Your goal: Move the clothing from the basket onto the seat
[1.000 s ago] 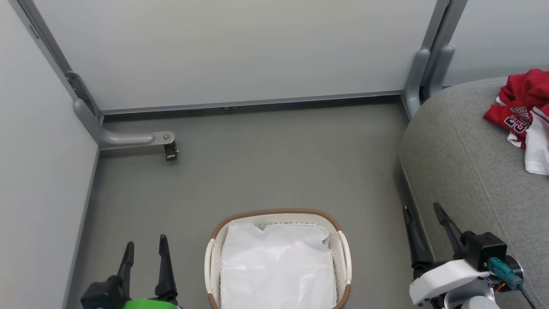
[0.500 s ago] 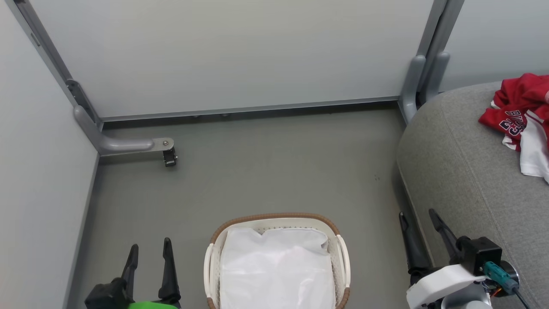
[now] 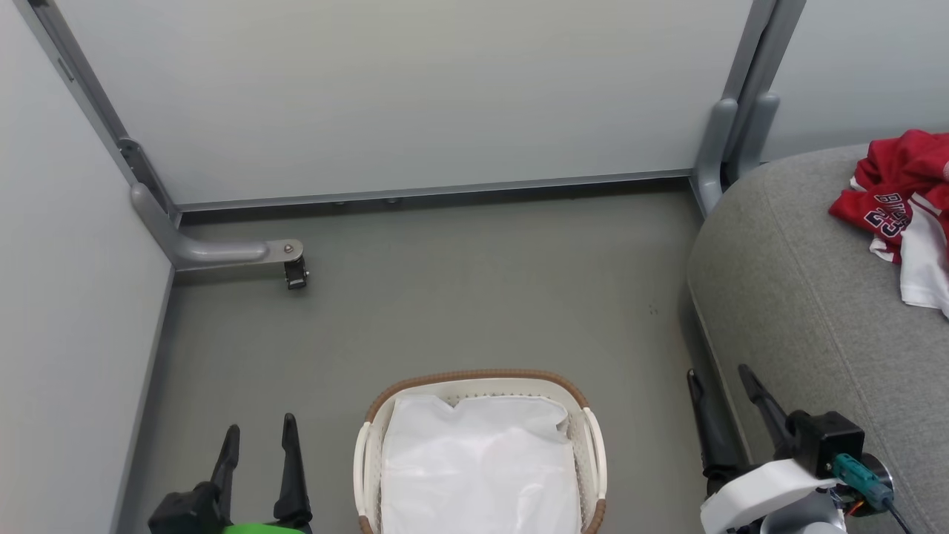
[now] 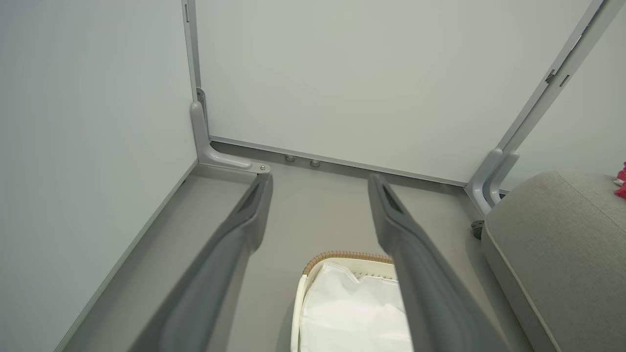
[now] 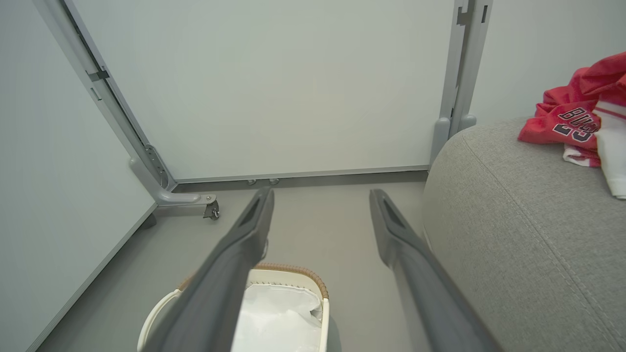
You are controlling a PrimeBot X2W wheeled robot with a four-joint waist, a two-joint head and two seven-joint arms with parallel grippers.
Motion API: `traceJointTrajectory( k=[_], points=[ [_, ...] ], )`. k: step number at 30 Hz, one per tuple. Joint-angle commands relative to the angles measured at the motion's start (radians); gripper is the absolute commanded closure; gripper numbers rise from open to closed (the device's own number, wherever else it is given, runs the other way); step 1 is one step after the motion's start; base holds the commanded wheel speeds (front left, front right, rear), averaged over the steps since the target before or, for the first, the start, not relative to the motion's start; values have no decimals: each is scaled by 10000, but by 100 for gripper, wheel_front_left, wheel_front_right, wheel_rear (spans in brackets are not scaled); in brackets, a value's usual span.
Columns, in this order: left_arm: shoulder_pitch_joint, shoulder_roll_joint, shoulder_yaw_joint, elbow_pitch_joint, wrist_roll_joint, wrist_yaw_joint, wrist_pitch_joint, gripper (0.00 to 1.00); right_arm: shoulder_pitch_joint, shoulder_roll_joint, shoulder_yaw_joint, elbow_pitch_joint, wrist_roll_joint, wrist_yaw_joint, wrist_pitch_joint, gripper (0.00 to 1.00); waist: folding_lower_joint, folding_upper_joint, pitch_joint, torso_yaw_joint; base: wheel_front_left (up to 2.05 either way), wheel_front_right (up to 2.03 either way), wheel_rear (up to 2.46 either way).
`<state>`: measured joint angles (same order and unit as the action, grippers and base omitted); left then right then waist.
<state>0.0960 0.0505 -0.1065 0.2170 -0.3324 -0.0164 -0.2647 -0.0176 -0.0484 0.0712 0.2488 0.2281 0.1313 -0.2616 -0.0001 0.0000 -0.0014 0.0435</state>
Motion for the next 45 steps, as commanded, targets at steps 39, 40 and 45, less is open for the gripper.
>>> traceJointTrajectory(
  k=[39, 40, 45],
  points=[
    [-878, 34, 851, 307, -5216, -475, 1497, 100, -306, -127, -547, 141, 5751, -3, 1384, 100, 1, 0, 9, -118, 0, 0, 0],
    [-894, 35, 870, 305, -5325, -482, 1525, 100, -311, -129, -561, 136, 5871, -3, 1411, 100, 1, 0, 9, -121, 0, 0, 0],
    [-996, 40, 974, 301, -5935, -539, 1703, 100, -366, -142, -643, 119, 6536, -3, 1585, 100, 1, 0, 11, -139, 0, 0, 0]
  ],
)
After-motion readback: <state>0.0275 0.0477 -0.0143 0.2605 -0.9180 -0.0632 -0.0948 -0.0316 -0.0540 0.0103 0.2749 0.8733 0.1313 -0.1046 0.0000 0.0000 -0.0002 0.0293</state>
